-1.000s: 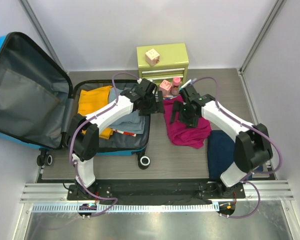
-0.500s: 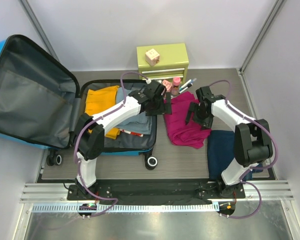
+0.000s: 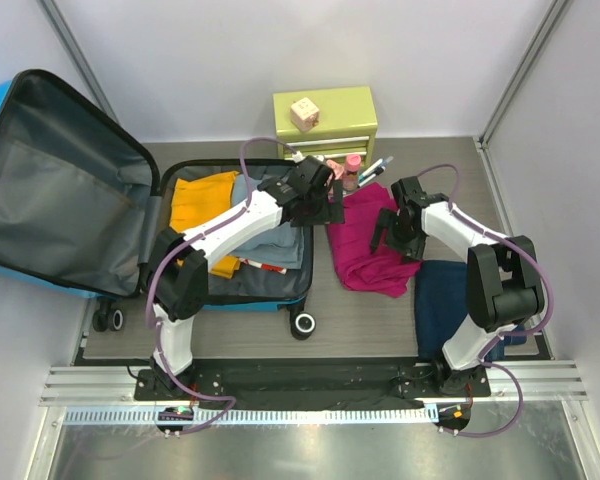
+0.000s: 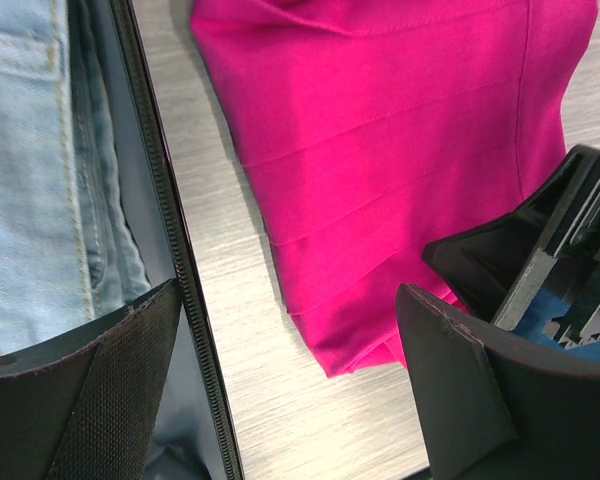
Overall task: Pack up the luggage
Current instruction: Pick up the clothes at the center of the board.
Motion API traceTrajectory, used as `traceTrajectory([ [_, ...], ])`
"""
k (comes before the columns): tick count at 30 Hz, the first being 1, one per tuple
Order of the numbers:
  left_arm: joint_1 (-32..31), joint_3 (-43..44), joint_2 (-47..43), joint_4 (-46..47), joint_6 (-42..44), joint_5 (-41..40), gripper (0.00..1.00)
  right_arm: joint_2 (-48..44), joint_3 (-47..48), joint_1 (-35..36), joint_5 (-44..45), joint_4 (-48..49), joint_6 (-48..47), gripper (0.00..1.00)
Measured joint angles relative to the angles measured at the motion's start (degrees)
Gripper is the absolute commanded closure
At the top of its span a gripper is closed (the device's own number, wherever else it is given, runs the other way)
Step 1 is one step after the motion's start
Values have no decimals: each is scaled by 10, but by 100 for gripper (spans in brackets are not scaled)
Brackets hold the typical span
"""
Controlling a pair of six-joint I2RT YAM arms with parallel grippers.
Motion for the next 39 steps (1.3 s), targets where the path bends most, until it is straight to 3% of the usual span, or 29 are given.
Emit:
traceTrajectory([
  [13, -7, 57, 0, -23, 15, -20, 13, 1, -1, 0, 0, 1, 0, 15],
  [20, -45, 110, 8, -27, 16, -15, 12, 31, -21, -11, 14, 13, 2, 15],
  [32, -81, 116, 130, -22, 14, 19, 11, 20, -47, -68, -10, 38, 6, 15],
  [39, -80, 116, 141, -25, 14, 11, 13, 12, -57, -101, -10, 46, 6, 15],
])
